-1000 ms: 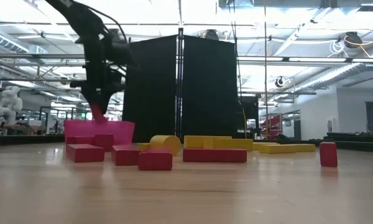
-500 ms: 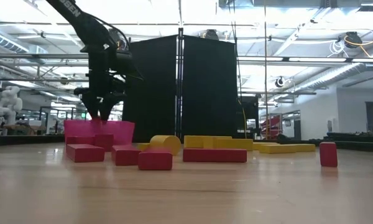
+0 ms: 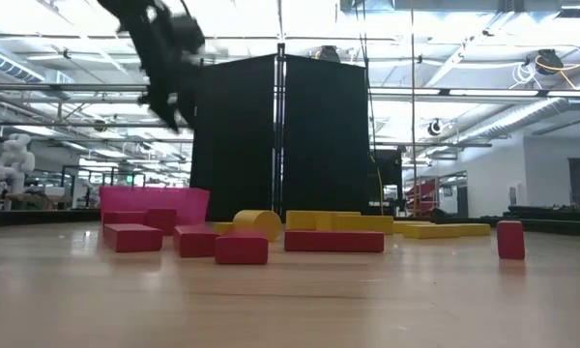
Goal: Sort blocks
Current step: Put the red block into the red bin
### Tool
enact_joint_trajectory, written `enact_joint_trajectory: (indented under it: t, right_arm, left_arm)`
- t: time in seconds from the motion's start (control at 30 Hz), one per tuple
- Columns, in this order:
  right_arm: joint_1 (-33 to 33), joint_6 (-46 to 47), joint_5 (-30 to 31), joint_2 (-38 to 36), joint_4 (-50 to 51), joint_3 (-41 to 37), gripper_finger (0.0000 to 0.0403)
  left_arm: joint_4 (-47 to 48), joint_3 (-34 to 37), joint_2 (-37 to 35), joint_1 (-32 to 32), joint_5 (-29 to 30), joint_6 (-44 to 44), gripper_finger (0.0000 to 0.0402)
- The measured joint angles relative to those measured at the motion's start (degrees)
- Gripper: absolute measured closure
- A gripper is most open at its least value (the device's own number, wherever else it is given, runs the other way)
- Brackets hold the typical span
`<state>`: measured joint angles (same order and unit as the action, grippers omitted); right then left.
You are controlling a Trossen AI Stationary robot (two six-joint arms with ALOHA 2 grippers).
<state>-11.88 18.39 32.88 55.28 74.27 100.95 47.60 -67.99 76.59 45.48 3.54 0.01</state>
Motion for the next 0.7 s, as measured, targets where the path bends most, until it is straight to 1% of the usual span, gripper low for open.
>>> enact_joint_trajectory:
  t: [0.13,0.2,0.23,0.3,0.37,0.47,0.5,0.57,0.7]
  right_arm:
    - [0.0,0.0,0.0,-0.04,1.28,0.0,0.0199]
    - [0.0,0.0,-0.44,0.03,2.28,0.0,0.0199]
    - [-0.04,0.0,-1.67,0.23,2.89,-0.01,0.0199]
    - [-0.04,-0.67,-8.12,0.73,4.46,-0.48,0.0199]
    - [-0.04,-2.35,-17.72,1.53,4.78,-2.58,0.0199]
    - [0.5,-3.47,-33.87,3.76,-0.19,-8.68,0.0199]
    - [1.33,-3.27,-37.95,4.84,-2.89,-11.25,0.0199]
    - [3.42,-3.37,-43.01,7.47,-8.97,-16.53,0.0199]
    - [8.38,-8.38,-48.1,14.46,-18.08,-25.41,0.0199]
  left_arm:
    - [-0.65,-2.98,-6.69,-4.29,-9.4,1.82,0.0094]
    - [-0.74,-3.71,-9.14,-8.2,-11.12,1.82,0.0094]
    - [-0.66,-3.79,-10.07,-10.5,-11.22,1.76,0.0094]
    - [-0.52,-3.8,-11.4,-15.19,-11.29,1.39,0.0094]
    - [-0.45,-3.8,-12.15,-19.79,-11.21,0.69,0.0094]
    - [-0.47,-3.8,-12.56,-25.12,-8.78,-0.53,0.0094]
    - [-0.51,-3.8,-12.56,-26.45,-7.45,-1.11,0.0094]
    - [-0.53,-3.8,-12.58,-28.49,-5.9,-1.2,0.0094]
    - [-0.53,-3.8,-12.58,-31.05,-5.34,-1.22,0.0094]
